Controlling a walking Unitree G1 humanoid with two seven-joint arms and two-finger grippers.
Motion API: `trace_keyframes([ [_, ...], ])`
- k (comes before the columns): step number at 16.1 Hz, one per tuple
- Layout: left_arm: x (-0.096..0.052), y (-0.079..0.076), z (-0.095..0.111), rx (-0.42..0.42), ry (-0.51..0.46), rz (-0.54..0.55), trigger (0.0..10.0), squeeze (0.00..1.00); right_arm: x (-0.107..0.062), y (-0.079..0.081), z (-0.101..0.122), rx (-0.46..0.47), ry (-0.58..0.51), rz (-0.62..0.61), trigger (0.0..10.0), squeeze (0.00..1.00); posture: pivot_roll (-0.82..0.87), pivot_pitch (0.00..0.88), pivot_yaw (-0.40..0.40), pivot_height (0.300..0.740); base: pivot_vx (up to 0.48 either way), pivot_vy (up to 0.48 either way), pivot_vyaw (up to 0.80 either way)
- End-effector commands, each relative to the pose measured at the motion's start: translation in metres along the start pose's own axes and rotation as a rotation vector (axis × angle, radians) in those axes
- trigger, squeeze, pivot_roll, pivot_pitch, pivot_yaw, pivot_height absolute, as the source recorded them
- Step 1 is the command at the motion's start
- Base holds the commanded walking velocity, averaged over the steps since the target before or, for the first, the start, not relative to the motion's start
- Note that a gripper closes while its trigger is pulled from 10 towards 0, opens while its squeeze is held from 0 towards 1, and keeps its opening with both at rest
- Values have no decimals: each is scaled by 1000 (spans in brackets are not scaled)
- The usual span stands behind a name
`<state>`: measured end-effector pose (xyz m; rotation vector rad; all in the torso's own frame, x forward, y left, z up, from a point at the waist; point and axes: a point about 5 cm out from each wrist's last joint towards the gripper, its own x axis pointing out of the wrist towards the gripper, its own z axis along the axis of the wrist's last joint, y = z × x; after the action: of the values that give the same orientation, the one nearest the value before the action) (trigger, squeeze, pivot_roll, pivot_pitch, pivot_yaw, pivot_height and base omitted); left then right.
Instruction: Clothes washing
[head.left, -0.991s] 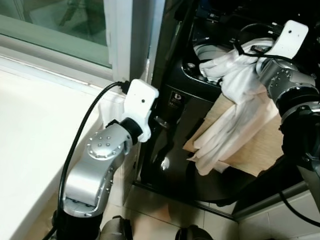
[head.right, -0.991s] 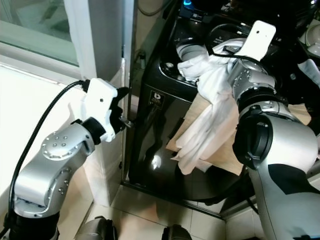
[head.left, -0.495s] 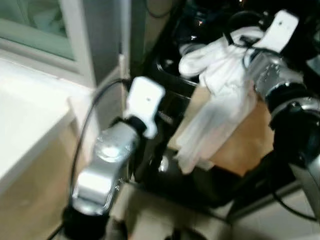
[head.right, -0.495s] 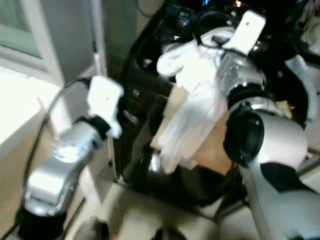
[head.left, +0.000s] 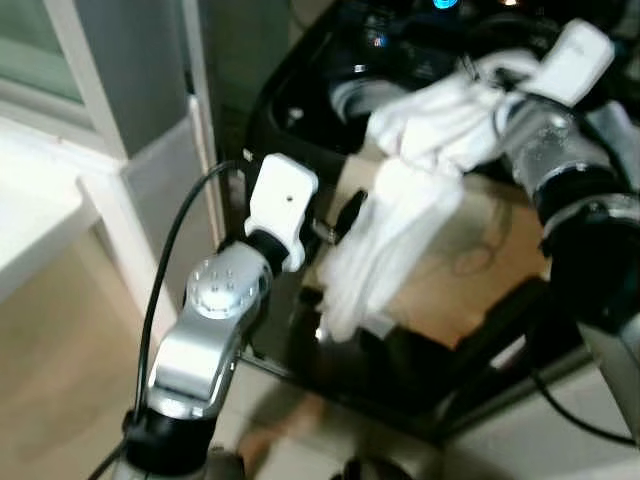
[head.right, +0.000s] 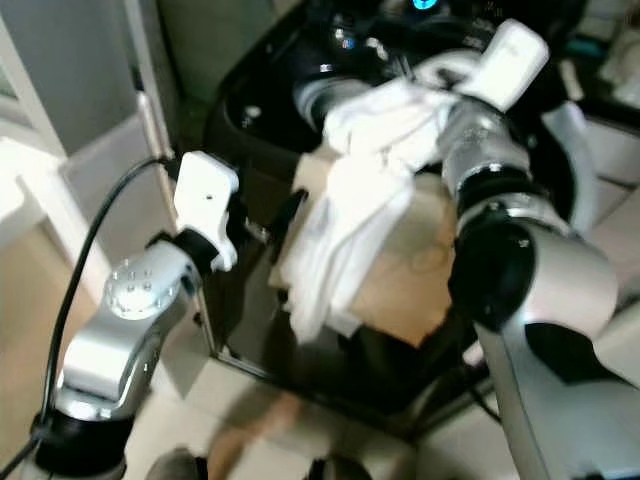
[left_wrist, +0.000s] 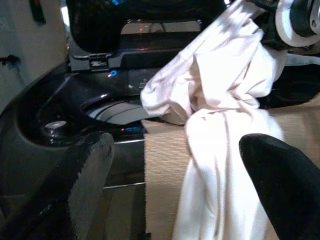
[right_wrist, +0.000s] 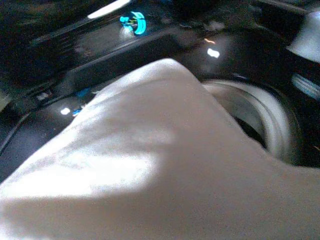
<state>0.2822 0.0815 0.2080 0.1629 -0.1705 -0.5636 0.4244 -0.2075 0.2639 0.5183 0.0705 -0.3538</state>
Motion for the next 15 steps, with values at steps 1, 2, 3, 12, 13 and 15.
trace_keyframes([
  [1,0,-2,0,8,1,-15,10000,0,0,-2,-1,21,29,-24,10000,0,152,0,-148,714,0,0,0],
  [2,-1,-3,-1,18,10,-16,10000,0,0,-1,-7,-56,42,-15,10000,0,157,0,-156,714,0,0,0],
  [3,-3,-3,-4,22,22,-9,10000,0,0,-3,-19,-163,70,-3,10000,0,163,0,-163,714,0,0,0],
  [12,-6,-4,-9,25,48,9,10000,0,-1,-6,-34,-288,83,5,10000,1000,164,0,-172,714,0,0,0],
  [13,-6,-4,-10,15,56,16,10000,0,-1,-7,-34,-147,99,-10,10000,1000,163,0,-173,714,0,0,0],
  [15,-5,-5,-13,-29,88,30,10000,0,-1,-8,-36,139,148,-35,10000,1000,161,0,-173,714,0,0,0],
])
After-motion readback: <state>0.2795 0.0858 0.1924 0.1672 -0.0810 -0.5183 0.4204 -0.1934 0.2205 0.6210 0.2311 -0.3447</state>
